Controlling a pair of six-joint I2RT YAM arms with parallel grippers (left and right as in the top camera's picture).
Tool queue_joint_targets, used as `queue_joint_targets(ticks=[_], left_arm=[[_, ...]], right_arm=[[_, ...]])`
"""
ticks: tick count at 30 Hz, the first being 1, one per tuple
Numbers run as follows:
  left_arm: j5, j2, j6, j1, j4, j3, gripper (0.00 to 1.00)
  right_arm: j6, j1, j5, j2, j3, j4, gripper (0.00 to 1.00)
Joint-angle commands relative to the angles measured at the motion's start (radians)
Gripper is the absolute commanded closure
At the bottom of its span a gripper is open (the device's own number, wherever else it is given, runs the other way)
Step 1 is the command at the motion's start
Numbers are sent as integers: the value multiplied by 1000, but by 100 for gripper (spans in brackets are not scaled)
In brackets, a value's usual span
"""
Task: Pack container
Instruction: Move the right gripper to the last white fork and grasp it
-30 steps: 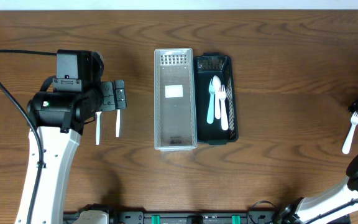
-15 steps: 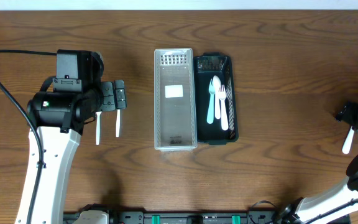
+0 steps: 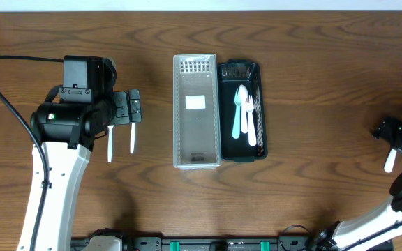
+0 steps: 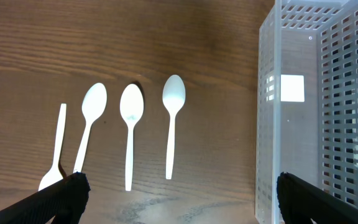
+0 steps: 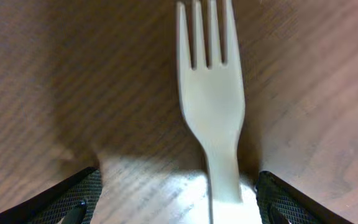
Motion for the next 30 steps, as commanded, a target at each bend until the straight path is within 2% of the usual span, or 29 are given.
queue_joint_targets(ticks=[1, 5, 11, 13, 18, 20, 26, 29, 30], left_arm=[[-2, -2, 13, 2, -2, 14, 2], [-2, -2, 13, 2, -2, 14, 2], [-2, -2, 13, 2, -2, 14, 2], [-2, -2, 13, 2, -2, 14, 2], [-2, -2, 13, 2, -2, 14, 2], [-2, -2, 13, 2, -2, 14, 2], [-2, -2, 13, 2, -2, 14, 2], [-2, -2, 13, 2, -2, 14, 2], [-2, -2, 13, 2, -2, 14, 2]], right_arm=[[-10, -7, 0, 46, -9, -9, 16], [-10, -7, -6, 58, -9, -8, 17], [-11, -7, -33, 58, -9, -12, 34], [-10, -7, -33, 58, -9, -12, 44], [-10, -6, -34, 58, -9, -13, 75], [-10, -6, -34, 58, -9, -17, 83], [-10, -6, -34, 58, -9, -17, 90], [-8, -6, -54, 57, -8, -16, 99], [2, -6, -62, 57, -8, -16, 99]])
